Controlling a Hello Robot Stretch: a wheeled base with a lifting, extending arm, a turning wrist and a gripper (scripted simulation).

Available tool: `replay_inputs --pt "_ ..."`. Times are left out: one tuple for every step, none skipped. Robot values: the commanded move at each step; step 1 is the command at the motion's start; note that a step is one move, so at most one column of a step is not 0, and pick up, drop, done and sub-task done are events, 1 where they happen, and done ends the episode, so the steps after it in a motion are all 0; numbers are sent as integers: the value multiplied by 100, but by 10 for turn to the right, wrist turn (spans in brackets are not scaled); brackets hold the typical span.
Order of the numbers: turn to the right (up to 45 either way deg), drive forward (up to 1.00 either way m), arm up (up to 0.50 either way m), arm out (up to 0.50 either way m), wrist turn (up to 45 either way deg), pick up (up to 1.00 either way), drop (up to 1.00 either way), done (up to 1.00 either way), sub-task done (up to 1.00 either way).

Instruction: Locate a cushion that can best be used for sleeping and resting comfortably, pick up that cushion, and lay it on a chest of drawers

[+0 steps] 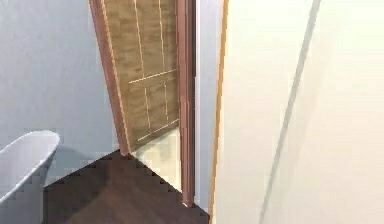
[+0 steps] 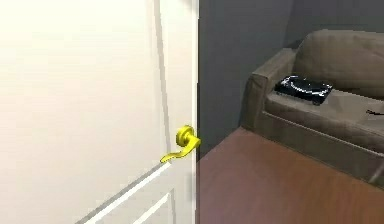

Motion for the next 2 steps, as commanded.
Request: replay_inputs --pt "0 10 0 0 0 0 0 0 0" --pt "-420 0 0 0 0 0 0 0 0"
